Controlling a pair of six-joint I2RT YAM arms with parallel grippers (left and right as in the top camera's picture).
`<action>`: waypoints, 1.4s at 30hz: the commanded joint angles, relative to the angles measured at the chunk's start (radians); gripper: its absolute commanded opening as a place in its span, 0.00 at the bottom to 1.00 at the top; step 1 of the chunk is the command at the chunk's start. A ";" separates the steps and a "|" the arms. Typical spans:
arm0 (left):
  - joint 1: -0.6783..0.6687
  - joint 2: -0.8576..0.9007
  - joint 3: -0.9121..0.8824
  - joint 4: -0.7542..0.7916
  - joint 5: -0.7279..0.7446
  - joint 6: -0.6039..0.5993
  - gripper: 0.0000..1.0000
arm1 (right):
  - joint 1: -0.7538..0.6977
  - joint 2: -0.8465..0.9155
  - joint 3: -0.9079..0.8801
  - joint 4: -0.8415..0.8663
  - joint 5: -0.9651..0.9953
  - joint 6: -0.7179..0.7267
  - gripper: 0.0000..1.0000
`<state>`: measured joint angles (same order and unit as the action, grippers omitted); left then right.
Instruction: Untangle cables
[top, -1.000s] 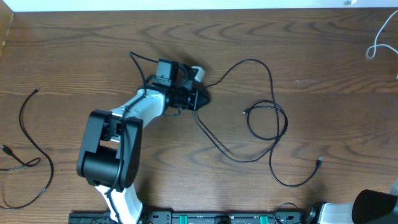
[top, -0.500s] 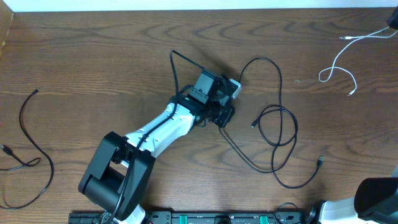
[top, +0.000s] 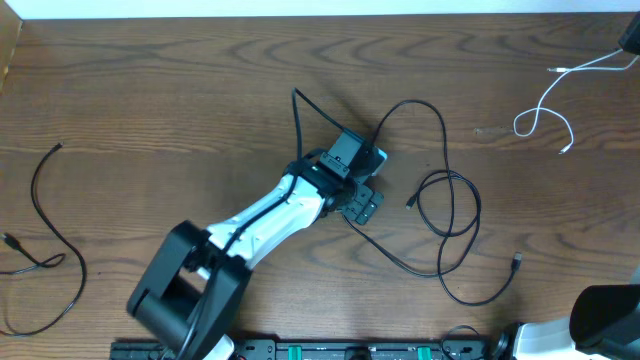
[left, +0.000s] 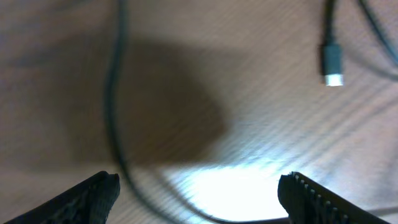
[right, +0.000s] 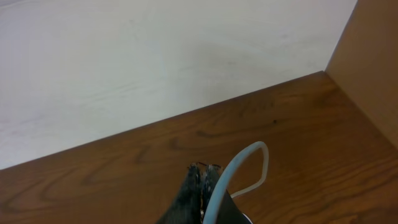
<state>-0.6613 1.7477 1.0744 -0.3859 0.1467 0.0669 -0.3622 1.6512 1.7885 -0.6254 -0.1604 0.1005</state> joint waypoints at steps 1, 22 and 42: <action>0.003 -0.122 0.007 -0.053 -0.140 -0.017 0.87 | 0.001 0.006 0.010 -0.003 0.005 -0.020 0.01; -0.193 -0.026 0.007 0.086 -0.136 -0.084 0.87 | 0.002 0.006 0.010 -0.022 0.004 -0.020 0.01; -0.229 0.166 0.279 0.033 -0.111 -0.011 0.88 | 0.002 0.006 0.010 -0.022 0.004 -0.019 0.01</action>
<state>-0.8757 1.8236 1.3003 -0.3264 0.0200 0.0105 -0.3622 1.6512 1.7885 -0.6472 -0.1604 0.0940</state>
